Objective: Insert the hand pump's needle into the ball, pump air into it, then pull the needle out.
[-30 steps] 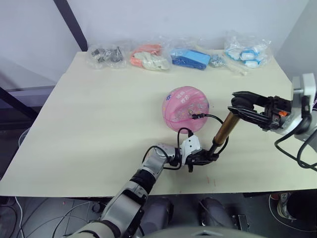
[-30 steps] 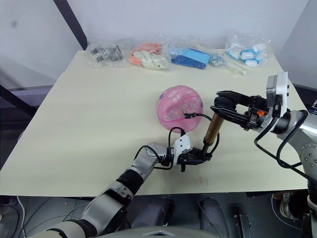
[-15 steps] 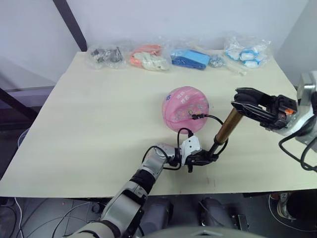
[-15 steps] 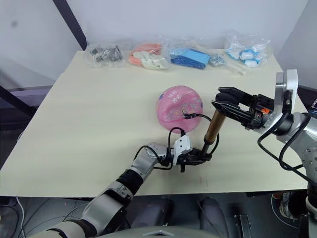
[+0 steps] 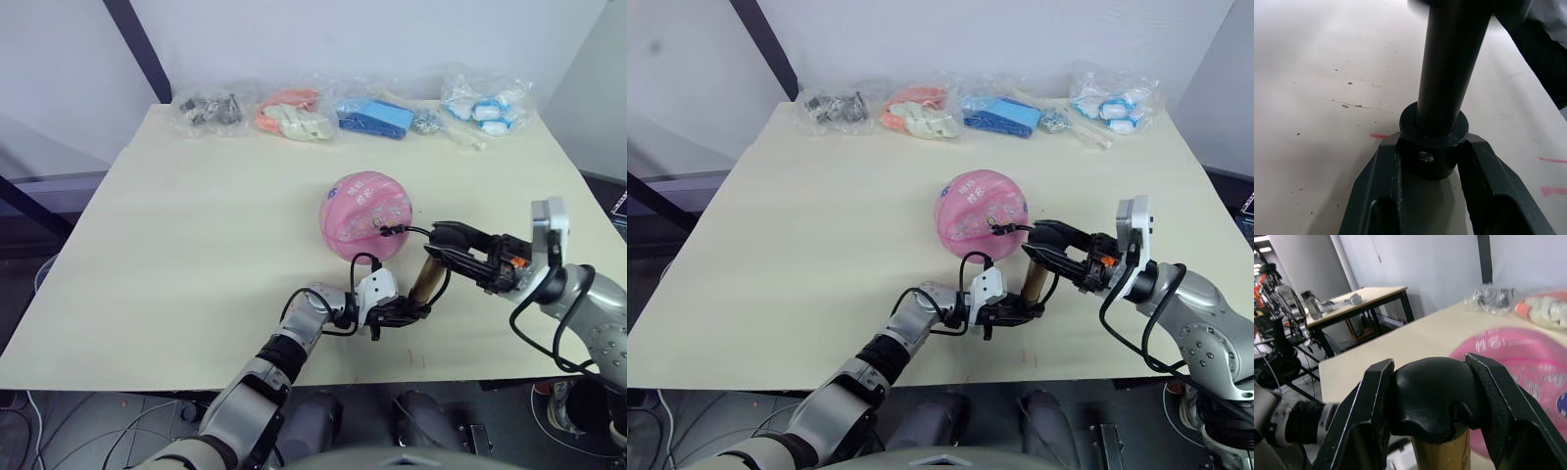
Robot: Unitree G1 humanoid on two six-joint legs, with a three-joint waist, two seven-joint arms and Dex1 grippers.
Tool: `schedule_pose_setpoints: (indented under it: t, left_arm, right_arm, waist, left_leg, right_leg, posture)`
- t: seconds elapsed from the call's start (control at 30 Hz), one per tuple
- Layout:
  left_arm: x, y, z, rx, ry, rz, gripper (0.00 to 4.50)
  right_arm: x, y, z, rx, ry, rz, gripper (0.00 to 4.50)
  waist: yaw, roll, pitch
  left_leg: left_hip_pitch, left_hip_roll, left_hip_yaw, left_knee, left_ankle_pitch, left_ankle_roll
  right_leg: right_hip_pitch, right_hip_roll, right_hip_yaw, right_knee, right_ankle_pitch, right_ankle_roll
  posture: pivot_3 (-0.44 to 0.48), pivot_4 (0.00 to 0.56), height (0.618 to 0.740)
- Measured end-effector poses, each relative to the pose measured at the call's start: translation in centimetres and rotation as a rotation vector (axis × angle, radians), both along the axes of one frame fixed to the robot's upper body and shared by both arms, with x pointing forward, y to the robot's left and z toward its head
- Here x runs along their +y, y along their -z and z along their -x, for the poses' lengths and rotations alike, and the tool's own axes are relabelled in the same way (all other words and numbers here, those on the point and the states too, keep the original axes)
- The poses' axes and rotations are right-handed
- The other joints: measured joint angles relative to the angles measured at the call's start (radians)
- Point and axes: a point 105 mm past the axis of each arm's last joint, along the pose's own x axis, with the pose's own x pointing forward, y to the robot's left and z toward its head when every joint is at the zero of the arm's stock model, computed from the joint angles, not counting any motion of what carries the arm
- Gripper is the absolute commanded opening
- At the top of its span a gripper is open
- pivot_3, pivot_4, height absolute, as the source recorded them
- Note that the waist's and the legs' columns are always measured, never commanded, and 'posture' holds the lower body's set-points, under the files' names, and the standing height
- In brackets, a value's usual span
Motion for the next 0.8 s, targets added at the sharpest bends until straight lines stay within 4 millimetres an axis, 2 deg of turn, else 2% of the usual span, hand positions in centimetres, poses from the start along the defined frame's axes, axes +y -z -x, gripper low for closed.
schedule_pose_setpoints:
  t: [0.13,0.3,0.53,0.8]
  left_arm:
    - [0.0,0.0,0.0,-0.003,-0.003,-0.004,1.08]
    - [0.0,0.1,-0.1,-0.004,-0.005,-0.007,1.08]
    - [0.0,0.0,-0.1,-0.002,-0.005,0.001,1.08]
    - [-0.1,-0.1,-0.1,-0.002,-0.005,0.004,1.08]
  right_arm:
    - [-0.2,1.6,0.0,0.018,0.010,0.031,1.91]
    - [-0.1,1.6,0.0,-0.005,0.008,0.033,1.91]
    - [-0.6,-0.1,-0.4,-0.052,0.001,0.032,1.91]
    - [-1.6,-3.8,-0.5,-0.119,-0.040,0.058,1.91]
  waist:
    - [0.000,0.000,0.000]
    - [0.000,0.000,-0.001]
    - [0.000,0.001,0.001]
    - [0.001,0.001,0.002]
  left_leg:
    - [0.002,0.000,0.000,0.000,0.000,0.000]
    - [0.003,0.000,0.000,0.000,0.000,0.001]
    - [0.001,0.000,0.000,0.000,0.000,0.000]
    - [-0.001,0.000,0.000,0.000,0.000,0.001]
  right_leg:
    - [0.001,0.000,0.000,0.000,0.000,0.000]
    - [0.002,0.001,0.000,0.000,0.000,0.000]
    - [0.002,0.001,0.001,0.000,0.000,0.000]
    - [0.001,0.000,0.001,0.000,0.000,0.000]
  posture:
    - [0.000,0.150,0.740]
    - [0.000,0.150,0.740]
    - [0.000,0.150,0.740]
    - [0.000,0.150,0.740]
